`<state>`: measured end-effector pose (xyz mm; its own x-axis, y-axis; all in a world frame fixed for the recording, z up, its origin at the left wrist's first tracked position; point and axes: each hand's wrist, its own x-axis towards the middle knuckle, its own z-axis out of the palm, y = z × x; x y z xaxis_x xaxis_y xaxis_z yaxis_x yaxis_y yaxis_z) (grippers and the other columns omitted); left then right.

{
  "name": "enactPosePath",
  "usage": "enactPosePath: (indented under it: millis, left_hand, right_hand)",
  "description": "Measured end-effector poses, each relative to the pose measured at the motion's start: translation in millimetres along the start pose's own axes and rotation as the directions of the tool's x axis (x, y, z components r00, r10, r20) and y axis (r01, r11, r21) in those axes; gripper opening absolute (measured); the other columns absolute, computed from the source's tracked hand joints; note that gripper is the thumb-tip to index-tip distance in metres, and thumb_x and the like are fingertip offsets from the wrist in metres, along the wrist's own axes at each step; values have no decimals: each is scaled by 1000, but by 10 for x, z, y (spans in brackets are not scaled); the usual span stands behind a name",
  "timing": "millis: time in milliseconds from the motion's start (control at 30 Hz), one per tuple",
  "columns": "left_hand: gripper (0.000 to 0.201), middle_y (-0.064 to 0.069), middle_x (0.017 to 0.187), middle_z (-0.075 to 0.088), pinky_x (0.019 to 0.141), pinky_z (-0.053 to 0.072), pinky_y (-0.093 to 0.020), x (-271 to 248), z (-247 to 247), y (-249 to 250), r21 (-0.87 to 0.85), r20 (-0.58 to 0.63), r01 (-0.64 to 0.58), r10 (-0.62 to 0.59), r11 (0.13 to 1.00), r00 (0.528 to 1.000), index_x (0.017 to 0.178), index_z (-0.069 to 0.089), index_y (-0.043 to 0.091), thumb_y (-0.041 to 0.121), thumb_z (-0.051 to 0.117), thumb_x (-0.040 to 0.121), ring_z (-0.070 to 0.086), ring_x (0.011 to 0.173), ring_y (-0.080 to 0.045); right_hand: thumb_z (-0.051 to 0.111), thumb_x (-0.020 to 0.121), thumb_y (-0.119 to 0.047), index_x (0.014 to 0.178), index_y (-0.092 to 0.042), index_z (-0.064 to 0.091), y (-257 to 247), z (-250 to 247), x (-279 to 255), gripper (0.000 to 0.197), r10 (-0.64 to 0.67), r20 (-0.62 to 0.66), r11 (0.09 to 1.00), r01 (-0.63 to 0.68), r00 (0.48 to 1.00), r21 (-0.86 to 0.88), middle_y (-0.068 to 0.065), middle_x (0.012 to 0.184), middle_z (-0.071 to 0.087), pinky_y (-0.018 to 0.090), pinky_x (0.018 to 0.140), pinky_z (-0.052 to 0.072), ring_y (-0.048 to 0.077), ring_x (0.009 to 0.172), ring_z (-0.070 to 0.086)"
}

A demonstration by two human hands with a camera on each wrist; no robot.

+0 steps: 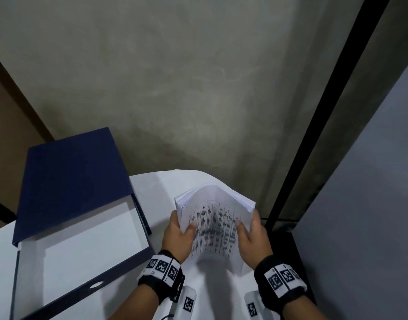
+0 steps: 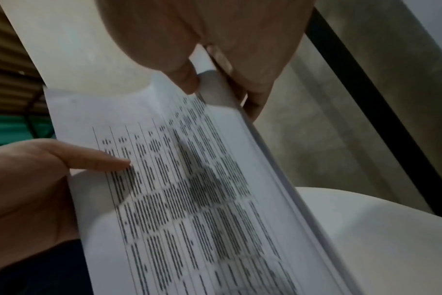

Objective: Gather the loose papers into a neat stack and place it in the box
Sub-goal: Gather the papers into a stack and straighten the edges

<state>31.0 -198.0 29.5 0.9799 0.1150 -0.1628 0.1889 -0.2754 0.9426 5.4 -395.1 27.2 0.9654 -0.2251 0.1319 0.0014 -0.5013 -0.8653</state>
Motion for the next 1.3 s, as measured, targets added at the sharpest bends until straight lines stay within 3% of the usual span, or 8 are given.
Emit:
enactPosePath:
  millis: [167, 300, 433, 567, 800, 1033, 1167, 1300]
  left_hand:
    - [49, 2, 111, 67, 94, 50, -34, -32, -77, -37, -62, -27, 15, -17, 998, 999, 127, 50, 18, 21, 72, 83, 63, 104, -19]
    - [28, 3, 84, 69, 67, 52, -14, 6, -145, 194, -193, -62, -139, 130, 971, 990, 99, 57, 14, 2, 74, 80, 66, 71, 0]
    - [24, 0, 84, 72, 76, 55, -26, 36, -167, 220, -256, -45, -171, 165, 952, 985, 94, 60, 15, 3, 75, 79, 69, 79, -13]
    - [25, 0, 82, 71, 77, 55, -36, 49, -196, 217, -275, -9, -177, 182, 945, 983, 91, 60, 16, 2, 76, 77, 67, 79, -16]
    - [23, 3, 72, 63, 66, 49, -27, 44, -192, 191, -285, 73, -165, 193, 944, 978, 87, 57, 7, 14, 71, 71, 58, 68, -12]
    - [19, 3, 78, 68, 70, 51, -18, 43, -242, 259, -297, 27, -195, 212, 935, 977, 91, 59, 8, -1, 72, 80, 65, 78, -13]
    - [22, 2, 85, 71, 78, 53, -29, 58, -253, 318, -285, 9, -181, 192, 941, 981, 94, 61, 15, 1, 72, 81, 68, 84, -17]
    - [23, 1, 87, 71, 74, 53, -27, 34, -223, 410, -283, -59, -194, 184, 939, 981, 93, 60, 24, 7, 71, 82, 68, 84, -15]
  right_hand:
    - [62, 90, -9, 130, -13, 45, -6, -103, -17, 44, 72, -19, 990, -69, 997, 124, -9, 105, 67, 25, 88, 53, -6, 96, 64]
    - [66, 81, -6, 123, -22, 49, -331, -256, 52, 48, -112, -161, 980, 137, 980, 148, -7, 118, 63, 36, 95, 50, 7, 108, 61]
    - [61, 78, -27, 140, -5, 41, -747, -363, 14, 70, -485, -148, 840, 413, 862, -352, 11, 150, 39, 45, 117, 26, 26, 144, 31]
    - [50, 81, -51, 150, -10, 28, -763, -285, -62, 84, -379, 218, 601, 418, 900, -681, 4, 163, 14, 59, 118, 12, 27, 150, 14]
    - [53, 78, -44, 148, -16, 32, -716, -316, 46, 79, -285, 191, 612, 331, 939, -718, 0, 162, 19, 63, 117, 4, 24, 151, 12]
    - [76, 77, -7, 143, -25, 36, -245, -538, 277, 79, -139, 1, 990, 139, 990, -18, -4, 149, 43, 20, 115, 25, 7, 138, 40]
    - [69, 85, 0, 108, -24, 64, -95, -499, 329, 34, -60, 69, 956, 37, 996, 291, 0, 105, 73, 39, 94, 52, 11, 100, 67]
    - [57, 93, -3, 117, -22, 56, -201, -377, 249, 31, -115, 17, 951, 105, 993, 291, -5, 106, 70, 19, 90, 49, 6, 103, 65]
